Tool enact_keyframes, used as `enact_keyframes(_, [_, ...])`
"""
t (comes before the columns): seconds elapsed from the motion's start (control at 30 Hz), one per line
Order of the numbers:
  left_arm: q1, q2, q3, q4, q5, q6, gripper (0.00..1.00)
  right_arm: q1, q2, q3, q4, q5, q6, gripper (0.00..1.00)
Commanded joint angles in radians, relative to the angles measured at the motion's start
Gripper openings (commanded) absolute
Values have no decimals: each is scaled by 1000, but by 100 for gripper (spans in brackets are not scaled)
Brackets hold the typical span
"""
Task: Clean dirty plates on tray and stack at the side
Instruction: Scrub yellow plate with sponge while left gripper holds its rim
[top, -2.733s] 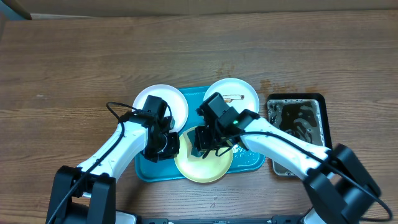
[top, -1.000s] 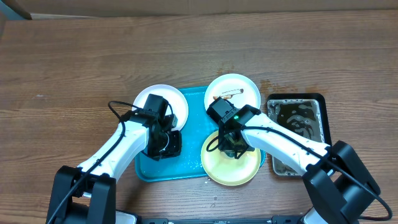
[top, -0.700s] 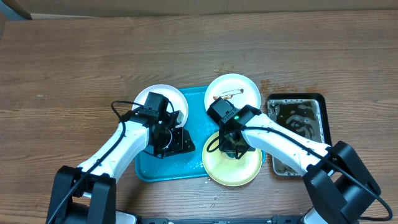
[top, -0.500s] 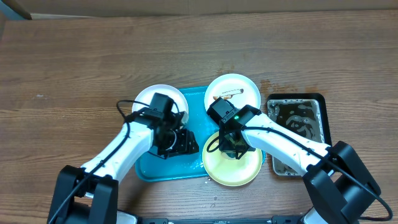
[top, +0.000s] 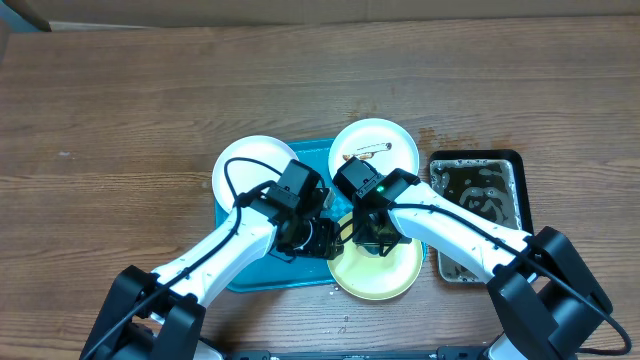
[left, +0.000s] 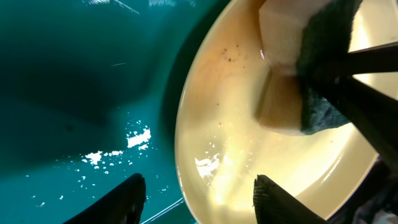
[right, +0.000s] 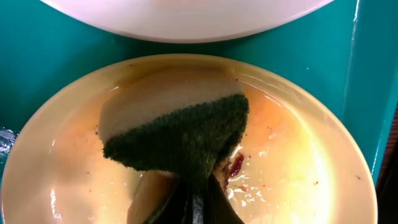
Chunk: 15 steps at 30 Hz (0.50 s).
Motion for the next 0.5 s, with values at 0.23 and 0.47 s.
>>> enact_keyframes(0.23, [-45, 13, 8, 6, -74, -71, 53, 0, -24, -9, -2, 6, -4, 4])
enact_keyframes(0.47, [-45, 86, 8, 9, -68, -87, 54, 0, -24, -9, -5, 6, -4, 4])
